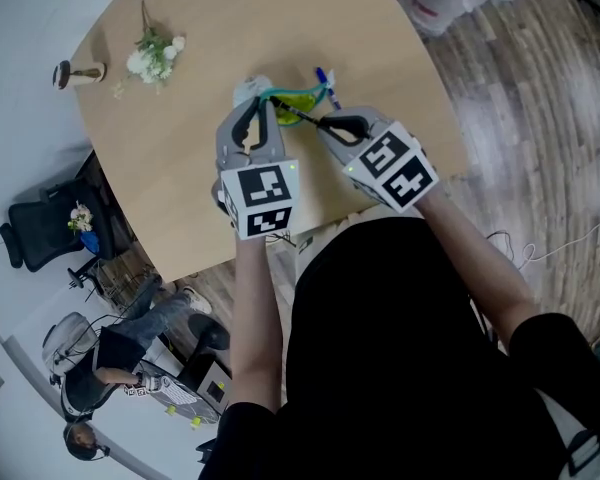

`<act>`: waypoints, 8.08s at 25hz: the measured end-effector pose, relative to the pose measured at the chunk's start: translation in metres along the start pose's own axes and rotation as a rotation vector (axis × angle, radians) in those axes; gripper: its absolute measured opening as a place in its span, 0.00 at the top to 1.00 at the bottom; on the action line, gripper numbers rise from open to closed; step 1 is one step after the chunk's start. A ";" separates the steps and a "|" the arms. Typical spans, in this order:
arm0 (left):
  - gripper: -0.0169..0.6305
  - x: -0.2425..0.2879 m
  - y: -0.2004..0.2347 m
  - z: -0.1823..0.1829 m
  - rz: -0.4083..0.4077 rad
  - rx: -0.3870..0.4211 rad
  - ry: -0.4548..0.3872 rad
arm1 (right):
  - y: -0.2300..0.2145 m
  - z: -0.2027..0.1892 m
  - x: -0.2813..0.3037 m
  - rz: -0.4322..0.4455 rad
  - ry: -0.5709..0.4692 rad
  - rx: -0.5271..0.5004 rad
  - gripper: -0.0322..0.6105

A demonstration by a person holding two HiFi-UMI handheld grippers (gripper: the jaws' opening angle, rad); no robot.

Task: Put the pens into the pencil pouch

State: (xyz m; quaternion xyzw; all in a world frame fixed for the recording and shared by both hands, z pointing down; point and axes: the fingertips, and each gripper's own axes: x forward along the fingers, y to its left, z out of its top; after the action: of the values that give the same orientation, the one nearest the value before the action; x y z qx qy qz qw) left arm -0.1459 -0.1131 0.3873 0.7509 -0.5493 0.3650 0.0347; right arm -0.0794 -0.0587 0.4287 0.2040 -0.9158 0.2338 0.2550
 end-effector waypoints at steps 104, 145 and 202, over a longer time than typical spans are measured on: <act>0.94 -0.008 0.021 -0.006 0.039 -0.026 0.026 | -0.056 -0.109 0.059 -0.168 0.334 -0.021 0.88; 0.94 -0.008 0.018 -0.006 0.051 -0.030 0.026 | -0.060 -0.116 0.039 -0.156 0.330 -0.001 0.89; 0.94 0.030 -0.012 0.017 -0.006 -0.002 -0.008 | -0.022 -0.029 -0.059 -0.152 0.079 -0.001 0.89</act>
State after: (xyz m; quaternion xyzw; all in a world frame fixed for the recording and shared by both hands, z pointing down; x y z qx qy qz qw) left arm -0.1231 -0.1399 0.3965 0.7540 -0.5475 0.3614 0.0343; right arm -0.0113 -0.0463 0.4247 0.2633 -0.8870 0.2213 0.3080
